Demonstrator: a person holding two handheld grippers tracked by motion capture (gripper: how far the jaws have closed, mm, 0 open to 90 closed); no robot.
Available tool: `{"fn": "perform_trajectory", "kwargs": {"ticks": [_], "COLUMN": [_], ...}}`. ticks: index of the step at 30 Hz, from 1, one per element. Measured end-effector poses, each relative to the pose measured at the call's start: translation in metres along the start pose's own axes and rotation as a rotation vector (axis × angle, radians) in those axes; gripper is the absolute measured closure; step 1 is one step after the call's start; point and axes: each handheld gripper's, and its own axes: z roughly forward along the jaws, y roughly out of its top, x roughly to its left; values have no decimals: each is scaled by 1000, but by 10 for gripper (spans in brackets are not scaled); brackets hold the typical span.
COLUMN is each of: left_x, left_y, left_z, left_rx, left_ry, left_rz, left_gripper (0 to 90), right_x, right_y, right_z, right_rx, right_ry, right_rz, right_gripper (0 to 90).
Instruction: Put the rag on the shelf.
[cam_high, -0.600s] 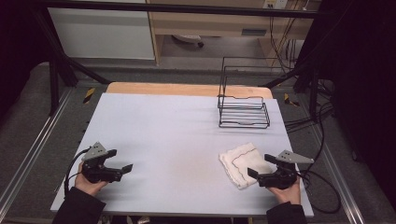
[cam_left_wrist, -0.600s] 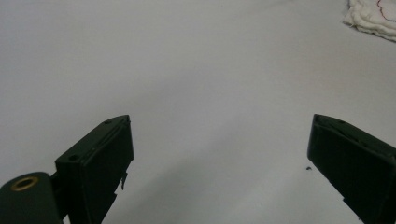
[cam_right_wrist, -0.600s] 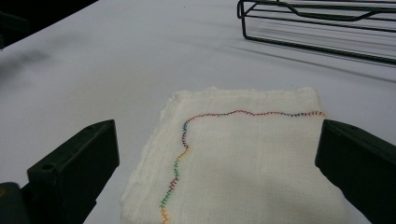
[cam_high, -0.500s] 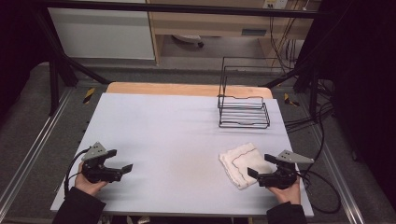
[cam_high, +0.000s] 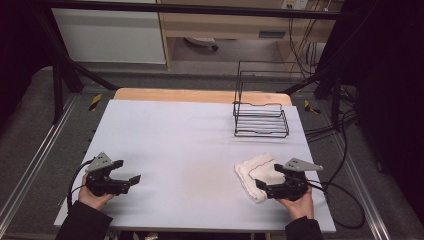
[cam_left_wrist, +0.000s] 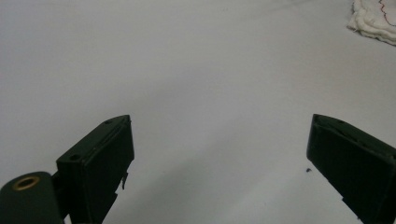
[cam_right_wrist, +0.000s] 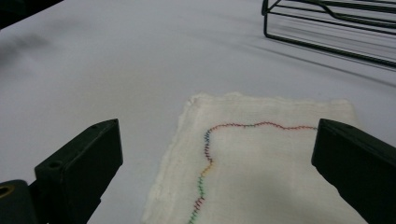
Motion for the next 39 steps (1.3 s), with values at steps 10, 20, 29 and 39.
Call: {"fn": "perform_trajectory", "kwargs": {"ticks": [10, 20, 29, 39], "left_x": [0, 1, 1, 0], "left_y": [0, 0, 0, -1], "left_z": [0, -1, -1, 0], "left_rx": [3, 6, 7, 10], "left_ry": [5, 9, 11, 11], "left_rz": [3, 5, 3, 3], "left_gripper": [75, 78, 81, 83], "right_x": [21, 32, 33, 33], "right_y": [14, 23, 22, 19], "right_z": [37, 69, 87, 89], "right_rx": [95, 157, 218, 227], "right_ry": [-38, -75, -118, -158], "right_rz": [-27, -66, -75, -104], "right_gripper": [125, 395, 556, 652]}}
